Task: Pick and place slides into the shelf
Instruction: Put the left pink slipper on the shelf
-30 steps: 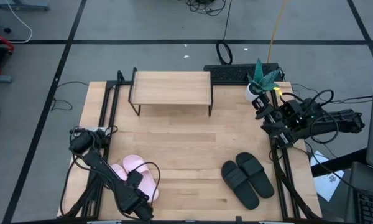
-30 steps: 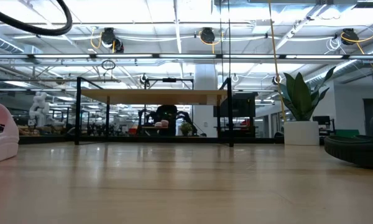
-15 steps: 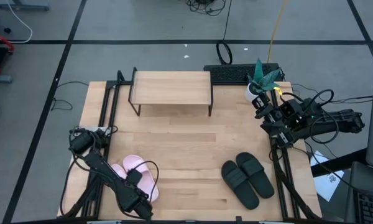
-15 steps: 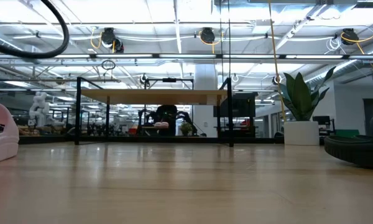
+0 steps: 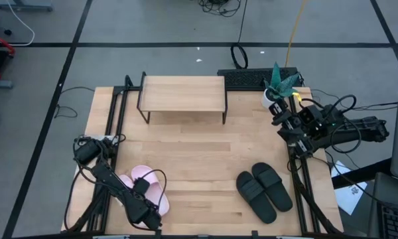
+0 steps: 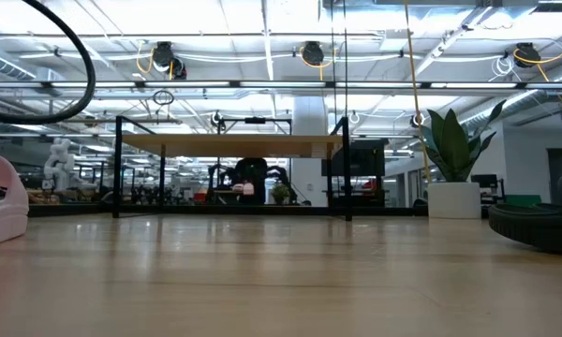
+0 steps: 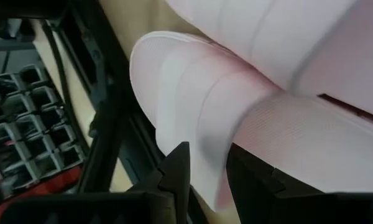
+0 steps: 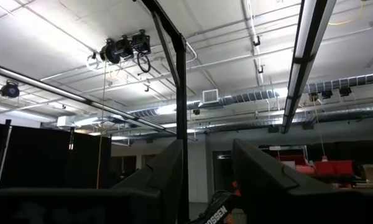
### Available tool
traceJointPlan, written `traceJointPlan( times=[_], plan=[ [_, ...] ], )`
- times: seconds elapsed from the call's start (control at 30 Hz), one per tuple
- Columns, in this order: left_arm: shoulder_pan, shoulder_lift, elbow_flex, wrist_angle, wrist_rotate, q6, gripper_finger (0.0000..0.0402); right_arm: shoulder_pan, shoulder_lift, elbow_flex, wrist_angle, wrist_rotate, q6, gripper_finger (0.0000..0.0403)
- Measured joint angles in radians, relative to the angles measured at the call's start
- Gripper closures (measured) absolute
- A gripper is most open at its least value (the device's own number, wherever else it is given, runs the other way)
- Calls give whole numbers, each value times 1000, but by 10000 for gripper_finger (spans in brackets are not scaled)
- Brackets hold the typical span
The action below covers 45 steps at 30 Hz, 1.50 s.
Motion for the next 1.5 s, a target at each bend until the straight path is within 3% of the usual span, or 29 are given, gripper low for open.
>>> traceJointPlan(
  times=[0.7,0.8,1.0,1.5],
  plan=[
    [-4,0,-37,0,-22,11,299,0,0,0,4,31,-47,273],
    [-4,0,-37,0,-37,12,314,0,0,0,4,31,-55,273],
    [-13,-1,-72,68,-38,37,391,0,0,0,5,31,-55,273],
    [-14,1,-61,43,-30,3,400,0,0,0,18,55,-52,273]
  ],
)
